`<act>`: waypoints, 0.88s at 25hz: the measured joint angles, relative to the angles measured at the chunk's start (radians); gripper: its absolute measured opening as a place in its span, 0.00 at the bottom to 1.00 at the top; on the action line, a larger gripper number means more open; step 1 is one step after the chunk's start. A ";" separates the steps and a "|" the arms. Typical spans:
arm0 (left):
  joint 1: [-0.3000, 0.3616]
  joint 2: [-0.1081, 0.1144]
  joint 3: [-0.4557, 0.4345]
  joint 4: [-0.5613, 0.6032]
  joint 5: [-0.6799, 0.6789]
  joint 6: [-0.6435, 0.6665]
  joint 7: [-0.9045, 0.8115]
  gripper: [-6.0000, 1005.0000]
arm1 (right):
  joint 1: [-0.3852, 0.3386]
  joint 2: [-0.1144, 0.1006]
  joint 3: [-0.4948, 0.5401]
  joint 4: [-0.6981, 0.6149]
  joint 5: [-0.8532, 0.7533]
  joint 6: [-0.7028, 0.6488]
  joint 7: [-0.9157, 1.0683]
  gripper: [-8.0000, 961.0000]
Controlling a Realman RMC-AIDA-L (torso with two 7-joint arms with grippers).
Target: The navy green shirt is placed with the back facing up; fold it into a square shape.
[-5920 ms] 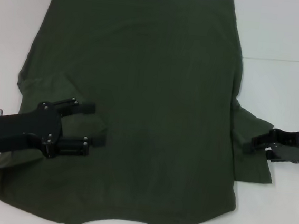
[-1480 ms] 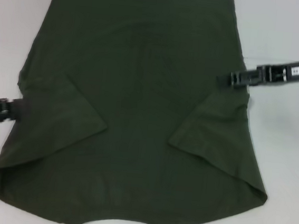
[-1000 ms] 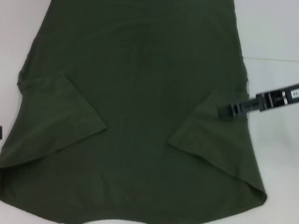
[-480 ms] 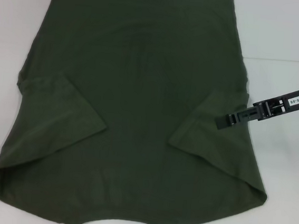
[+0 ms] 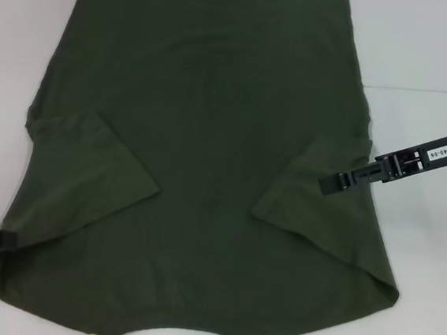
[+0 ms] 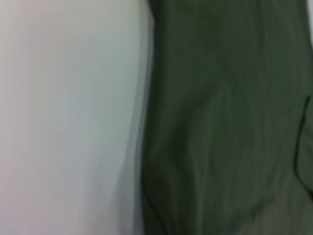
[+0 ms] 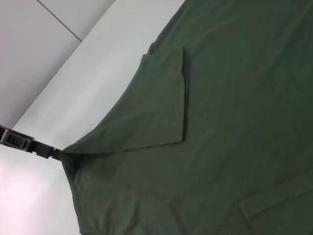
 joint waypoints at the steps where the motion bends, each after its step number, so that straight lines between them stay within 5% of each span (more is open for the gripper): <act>1: -0.003 -0.001 0.013 -0.003 0.000 -0.011 -0.002 0.87 | -0.001 0.001 0.000 0.000 0.000 0.001 0.000 0.94; 22: -0.033 -0.021 0.080 -0.006 0.002 -0.123 -0.044 0.79 | 0.000 0.014 0.000 0.002 0.000 0.032 -0.002 0.94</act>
